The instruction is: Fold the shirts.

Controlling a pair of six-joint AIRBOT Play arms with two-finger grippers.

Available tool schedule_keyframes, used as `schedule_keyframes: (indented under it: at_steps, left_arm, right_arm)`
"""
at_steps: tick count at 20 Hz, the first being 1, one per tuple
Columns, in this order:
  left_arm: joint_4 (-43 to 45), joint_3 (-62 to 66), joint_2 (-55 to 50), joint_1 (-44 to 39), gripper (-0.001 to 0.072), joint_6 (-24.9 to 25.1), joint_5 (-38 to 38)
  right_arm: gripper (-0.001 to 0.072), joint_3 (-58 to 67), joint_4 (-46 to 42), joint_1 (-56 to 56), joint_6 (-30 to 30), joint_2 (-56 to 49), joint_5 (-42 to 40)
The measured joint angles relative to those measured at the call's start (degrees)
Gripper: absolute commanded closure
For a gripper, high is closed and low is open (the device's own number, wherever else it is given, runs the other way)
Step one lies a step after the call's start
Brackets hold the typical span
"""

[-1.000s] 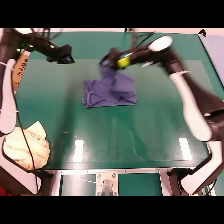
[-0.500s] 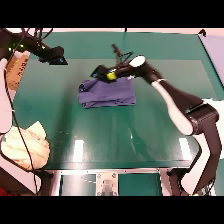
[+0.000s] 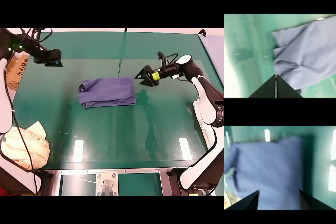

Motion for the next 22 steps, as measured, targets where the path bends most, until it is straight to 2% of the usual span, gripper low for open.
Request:
schedule_keyframes:
  at_steps: [6,7,8,9,12,16,22]
  left_arm:
    - [8.3,0.0,0.0,0.0,0.0683,-4.7,-0.3]
    - [8.8,0.0,0.0,0.0,0.0683,-4.9,-0.6]
    - [9.2,0.0,0.0,0.0,0.0683,-5.2,-0.9]
    - [9.5,0.0,0.0,0.0,0.0683,-5.3,-1.2]
    - [10.1,0.0,0.0,0.0,0.0683,-5.5,-2.2]
    - [10.5,0.0,0.0,0.0,0.0683,-5.6,-2.8]
    - [10.5,0.0,0.0,0.0,0.0683,-5.7,-3.3]
  right_arm:
    - [0.0155,-6.2,1.0,4.4,0.3,-1.6,-5.3]
    - [0.0208,-6.5,2.5,5.6,0.4,-2.1,-6.4]
    - [0.0578,-6.7,3.9,6.8,0.3,-2.5,-7.5]
    - [0.068,-6.7,4.6,7.7,0.0,-2.9,-8.5]
    - [0.069,-3.7,10.4,8.9,-1.5,-2.9,-9.5]
    - [0.0691,5.1,13.3,6.9,-2.0,0.6,-5.5]
    - [0.069,15.5,12.2,-6.0,1.4,11.3,-0.7]
